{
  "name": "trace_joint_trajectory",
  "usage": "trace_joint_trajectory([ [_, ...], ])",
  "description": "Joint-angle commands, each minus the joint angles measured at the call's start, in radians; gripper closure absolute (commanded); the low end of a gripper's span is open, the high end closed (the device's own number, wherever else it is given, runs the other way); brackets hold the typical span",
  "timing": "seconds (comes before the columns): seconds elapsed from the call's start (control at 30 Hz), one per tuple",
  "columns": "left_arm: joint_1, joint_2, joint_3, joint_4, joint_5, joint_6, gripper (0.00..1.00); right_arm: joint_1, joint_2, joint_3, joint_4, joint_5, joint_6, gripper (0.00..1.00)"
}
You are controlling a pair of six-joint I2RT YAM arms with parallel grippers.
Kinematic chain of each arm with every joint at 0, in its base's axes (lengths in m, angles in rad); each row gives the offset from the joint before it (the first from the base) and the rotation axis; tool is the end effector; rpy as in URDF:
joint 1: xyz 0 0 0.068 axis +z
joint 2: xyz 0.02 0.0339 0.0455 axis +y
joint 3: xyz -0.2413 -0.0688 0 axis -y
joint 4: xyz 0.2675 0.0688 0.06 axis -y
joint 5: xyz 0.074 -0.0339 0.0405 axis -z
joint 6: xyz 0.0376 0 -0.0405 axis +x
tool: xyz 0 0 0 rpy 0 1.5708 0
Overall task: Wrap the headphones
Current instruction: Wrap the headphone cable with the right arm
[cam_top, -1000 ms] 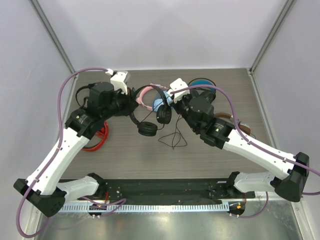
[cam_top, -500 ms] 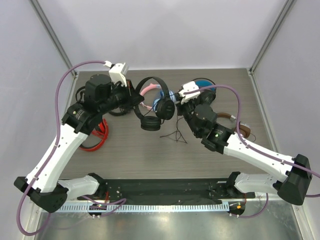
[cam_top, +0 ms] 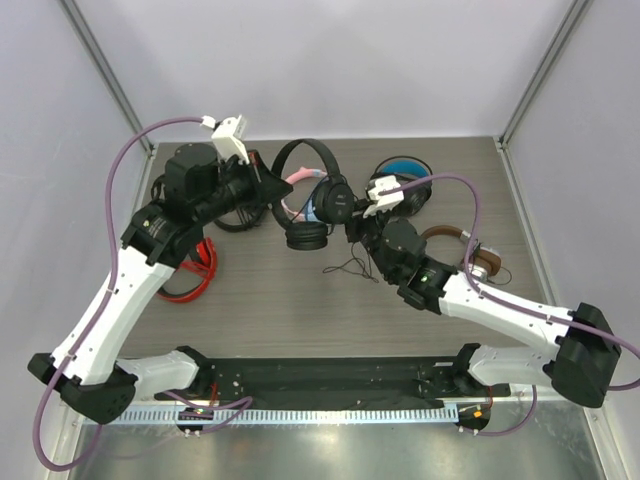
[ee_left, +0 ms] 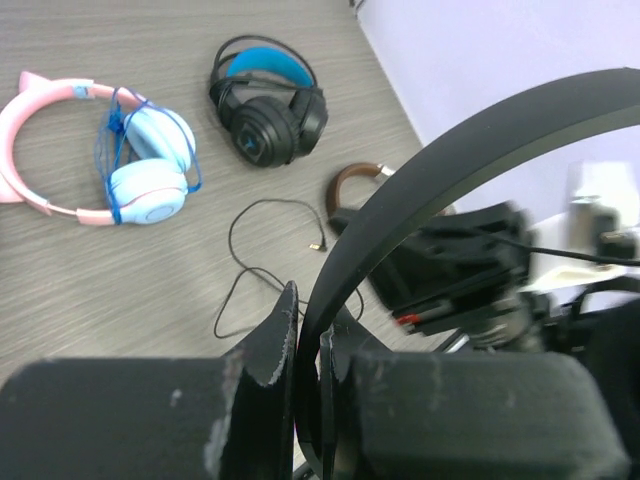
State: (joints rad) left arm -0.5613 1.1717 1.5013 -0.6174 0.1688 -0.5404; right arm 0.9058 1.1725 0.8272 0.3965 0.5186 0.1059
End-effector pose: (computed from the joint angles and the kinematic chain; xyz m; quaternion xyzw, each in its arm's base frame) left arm 0.2222 -0.1472 0.4477 0.0588 0.7978 -0.3696 0.4727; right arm 0.2028 0.2285 0.3073 -0.0880 0.6856 0.1851 0.6986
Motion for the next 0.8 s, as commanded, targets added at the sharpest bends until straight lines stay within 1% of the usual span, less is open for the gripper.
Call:
trace_joint_trajectory([
  [0.0,0.006,-0.010,0.063,0.110,0.006,-0.062,1.00,-0.002,0.013,-0.031,0.068,-0.008,0.098,0.84],
  [0.1,0.008,-0.007,0.079,0.117,-0.005,-0.084,1.00,-0.004,0.024,-0.048,0.081,-0.009,0.123,0.82],
  [0.33,0.008,-0.020,0.097,0.122,-0.072,-0.118,1.00,-0.004,0.039,-0.076,0.096,-0.023,0.163,0.83],
  [0.37,0.008,-0.024,0.097,0.122,-0.098,-0.127,1.00,-0.004,0.039,-0.085,0.094,-0.032,0.170,0.89],
  [0.4,0.008,-0.024,0.099,0.123,-0.115,-0.133,1.00,-0.002,0.042,-0.089,0.097,-0.037,0.187,0.98],
  [0.5,0.009,-0.024,0.106,0.120,-0.161,-0.170,1.00,-0.002,0.045,-0.112,0.119,-0.063,0.215,0.99],
  [0.57,0.009,-0.018,0.111,0.140,-0.161,-0.187,1.00,-0.002,0.065,-0.112,0.125,-0.075,0.230,0.99],
  [0.67,0.009,0.006,0.134,0.154,-0.118,-0.231,1.00,-0.002,0.104,-0.099,0.136,-0.080,0.233,0.99],
  [0.77,0.009,0.011,0.131,0.160,-0.150,-0.280,1.00,-0.001,0.134,-0.083,0.146,-0.100,0.248,0.99],
])
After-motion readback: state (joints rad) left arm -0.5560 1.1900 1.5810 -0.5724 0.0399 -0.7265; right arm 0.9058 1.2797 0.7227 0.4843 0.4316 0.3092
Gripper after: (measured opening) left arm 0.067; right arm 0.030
